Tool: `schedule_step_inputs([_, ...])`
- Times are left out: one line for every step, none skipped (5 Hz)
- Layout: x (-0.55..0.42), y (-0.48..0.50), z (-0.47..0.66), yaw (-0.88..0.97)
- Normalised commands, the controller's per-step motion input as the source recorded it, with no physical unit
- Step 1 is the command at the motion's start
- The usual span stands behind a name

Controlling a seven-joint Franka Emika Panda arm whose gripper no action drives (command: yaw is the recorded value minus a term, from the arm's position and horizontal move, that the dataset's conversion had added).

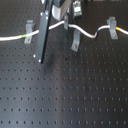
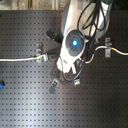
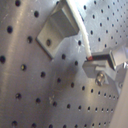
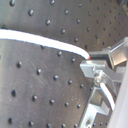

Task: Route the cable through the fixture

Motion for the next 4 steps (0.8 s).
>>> schedule_step_inputs([-0.073, 0.297, -0.01, 0.03])
schedule_step_inputs([-0.015, 0.189, 0.43, 0.00])
schedule_step_inputs([0.023, 0.044, 0.20, 0.00])
schedule_step_inputs([-0.010, -0.016, 0.00, 0.00])
